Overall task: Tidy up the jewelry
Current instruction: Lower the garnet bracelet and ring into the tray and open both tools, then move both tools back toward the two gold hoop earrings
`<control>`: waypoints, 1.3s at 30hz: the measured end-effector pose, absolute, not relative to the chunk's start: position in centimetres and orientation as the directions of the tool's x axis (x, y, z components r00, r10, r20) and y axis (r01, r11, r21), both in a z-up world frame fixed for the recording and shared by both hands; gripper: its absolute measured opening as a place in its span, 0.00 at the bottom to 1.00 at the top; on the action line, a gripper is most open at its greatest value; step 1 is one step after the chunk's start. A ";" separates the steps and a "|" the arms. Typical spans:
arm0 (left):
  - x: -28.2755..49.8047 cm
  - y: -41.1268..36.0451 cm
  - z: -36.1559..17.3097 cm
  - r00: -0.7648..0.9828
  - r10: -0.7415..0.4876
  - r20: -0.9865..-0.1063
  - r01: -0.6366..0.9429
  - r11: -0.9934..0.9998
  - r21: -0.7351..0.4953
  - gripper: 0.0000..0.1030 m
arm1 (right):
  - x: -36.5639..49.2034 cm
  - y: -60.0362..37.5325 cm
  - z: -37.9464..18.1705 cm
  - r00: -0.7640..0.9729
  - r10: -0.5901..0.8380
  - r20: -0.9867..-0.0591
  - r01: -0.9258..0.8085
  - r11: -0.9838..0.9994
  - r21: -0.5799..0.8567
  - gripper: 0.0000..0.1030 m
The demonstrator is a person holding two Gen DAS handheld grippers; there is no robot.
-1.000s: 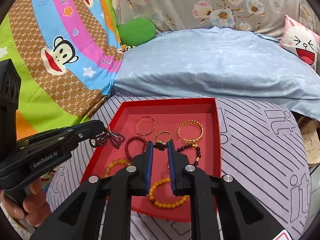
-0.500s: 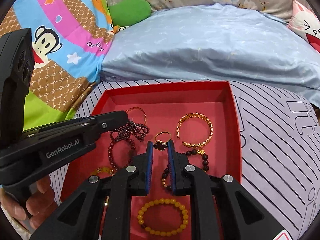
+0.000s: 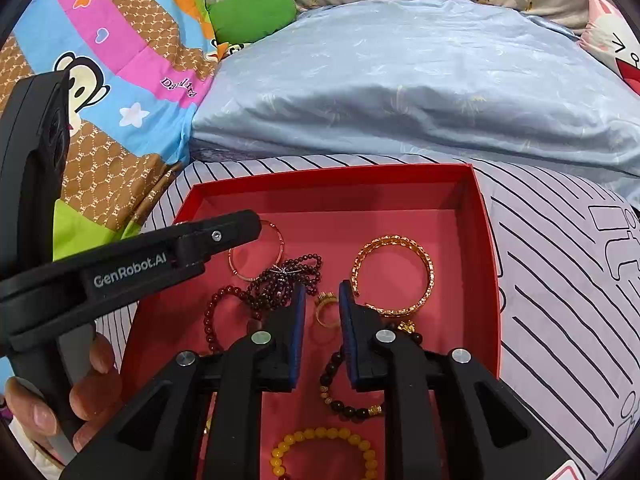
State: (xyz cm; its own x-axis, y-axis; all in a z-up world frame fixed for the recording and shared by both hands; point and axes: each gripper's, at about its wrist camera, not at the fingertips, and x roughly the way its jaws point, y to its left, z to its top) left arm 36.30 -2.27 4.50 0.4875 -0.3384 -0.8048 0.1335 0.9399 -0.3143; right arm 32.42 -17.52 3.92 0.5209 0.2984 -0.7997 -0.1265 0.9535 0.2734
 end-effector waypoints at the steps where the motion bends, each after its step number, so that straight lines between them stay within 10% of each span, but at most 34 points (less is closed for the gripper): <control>1: 36.2 -2.2 4.5 0.491 -0.335 -0.804 0.133 0.941 -0.310 0.42 | 32.4 -17.6 3.9 0.523 0.299 -0.798 -0.124 0.953 0.276 0.17; 39: 17.6 0.0 8.7 0.660 -0.199 -0.725 0.154 0.980 -0.129 0.45 | 13.2 -19.5 7.9 0.630 0.216 -0.746 -0.094 0.975 0.203 0.19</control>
State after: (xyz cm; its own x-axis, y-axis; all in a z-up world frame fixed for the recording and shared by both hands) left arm 17.63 -0.02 8.70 0.6595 -0.1991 -0.7248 0.1540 0.9796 -0.1290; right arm 13.17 -19.53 7.90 0.6301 0.2163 -0.7458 -0.0939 0.9746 0.2033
